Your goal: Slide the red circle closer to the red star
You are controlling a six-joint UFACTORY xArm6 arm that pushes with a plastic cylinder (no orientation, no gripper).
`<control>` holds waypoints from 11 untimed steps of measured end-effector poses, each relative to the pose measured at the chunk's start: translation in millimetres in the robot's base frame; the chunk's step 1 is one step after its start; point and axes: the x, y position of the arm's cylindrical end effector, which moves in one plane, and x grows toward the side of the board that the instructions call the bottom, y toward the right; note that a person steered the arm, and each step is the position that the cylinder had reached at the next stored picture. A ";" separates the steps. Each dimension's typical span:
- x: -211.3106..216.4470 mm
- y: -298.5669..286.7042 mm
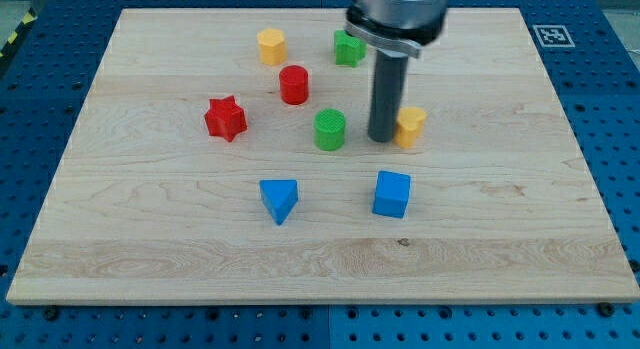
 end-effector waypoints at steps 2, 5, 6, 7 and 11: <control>5.6 -34.4; 5.5 -81.7; -21.4 -73.2; -65.5 -73.2; -86.4 -156.8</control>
